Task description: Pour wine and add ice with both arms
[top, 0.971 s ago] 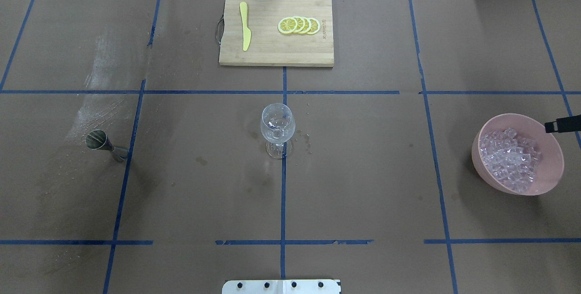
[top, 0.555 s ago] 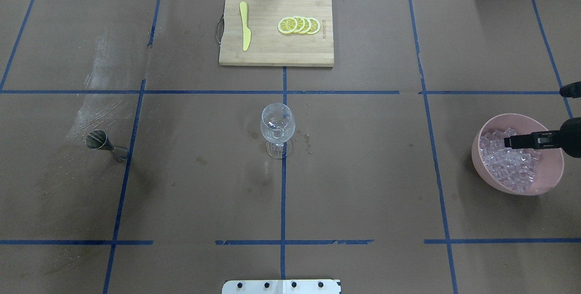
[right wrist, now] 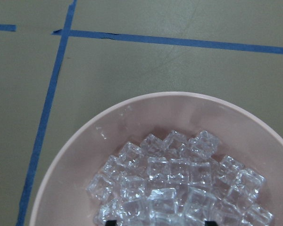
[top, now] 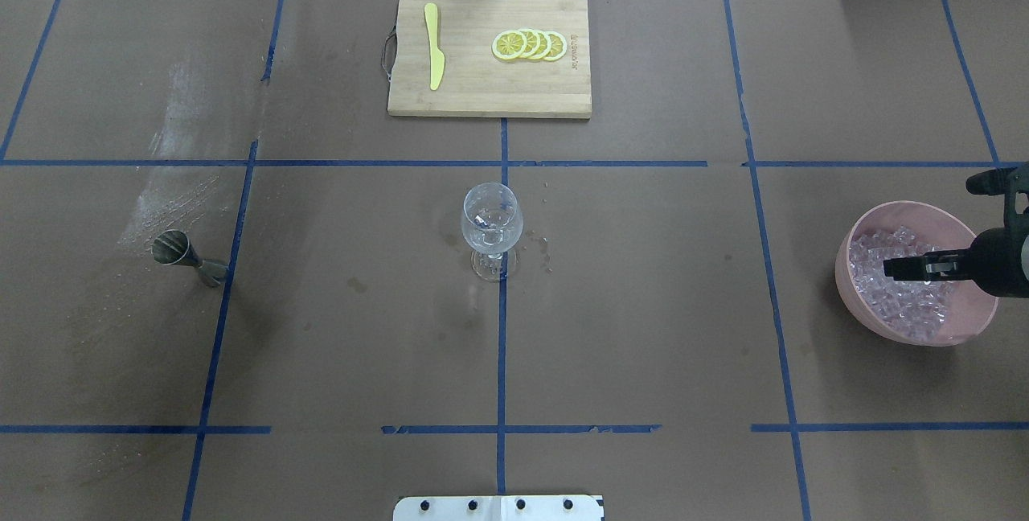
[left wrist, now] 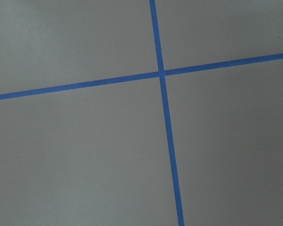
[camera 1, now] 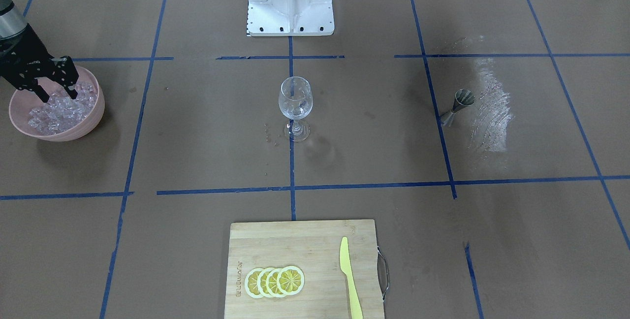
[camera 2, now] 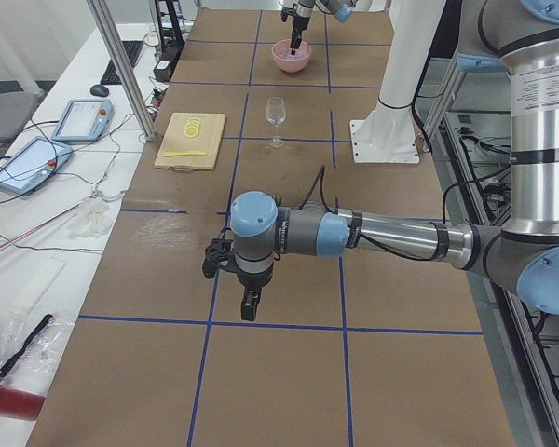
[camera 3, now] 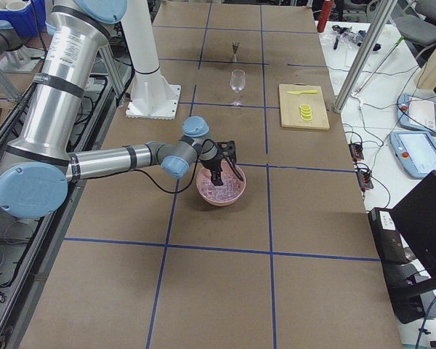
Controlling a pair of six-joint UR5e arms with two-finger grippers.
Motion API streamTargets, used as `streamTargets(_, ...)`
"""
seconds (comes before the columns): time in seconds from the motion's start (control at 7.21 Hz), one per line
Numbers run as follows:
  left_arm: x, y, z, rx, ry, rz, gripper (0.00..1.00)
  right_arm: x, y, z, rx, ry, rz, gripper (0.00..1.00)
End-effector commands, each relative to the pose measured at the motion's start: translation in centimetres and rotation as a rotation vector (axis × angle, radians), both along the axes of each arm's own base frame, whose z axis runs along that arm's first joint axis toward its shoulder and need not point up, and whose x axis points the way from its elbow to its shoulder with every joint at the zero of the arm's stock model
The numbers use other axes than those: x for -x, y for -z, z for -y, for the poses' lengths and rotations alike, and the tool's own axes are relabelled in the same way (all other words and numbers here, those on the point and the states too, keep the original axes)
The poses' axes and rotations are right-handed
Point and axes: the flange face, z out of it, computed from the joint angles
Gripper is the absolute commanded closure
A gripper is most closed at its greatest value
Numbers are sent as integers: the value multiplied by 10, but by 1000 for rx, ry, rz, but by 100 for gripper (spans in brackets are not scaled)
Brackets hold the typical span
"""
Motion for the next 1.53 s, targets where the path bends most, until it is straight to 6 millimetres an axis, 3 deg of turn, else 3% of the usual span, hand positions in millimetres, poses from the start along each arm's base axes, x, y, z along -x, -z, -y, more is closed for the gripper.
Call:
streamTargets(0.0, 0, 0, 0, 0, 0, 0, 0, 0, -8, -3, 2, 0, -22, 35)
streamTargets(0.14, 0, 0, 1, -1, 0, 2, 0, 2, -9, -4, 4, 5, -22, 44)
streamTargets(0.69, 0, 0, 1, -1, 0, 2, 0, 8, -12, -6, 6, 20, -26, 46)
streamTargets(0.83, 0, 0, 1, -1, 0, 0, 0, 8, -12, -6, 6, 20, -26, 59)
streamTargets(0.97, 0, 1, 1, -3, 0, 2, 0, 9, -11, -5, 2, 21, -24, 93)
streamTargets(1.11, 0, 1, 1, -3, 0, 0, 0, 8, -5, -4, -7, 19, -16, 100)
streamTargets(1.39, 0, 1, 1, -3, 0, 2, 0, -2, 26, -1, -24, 27, 41, 100)
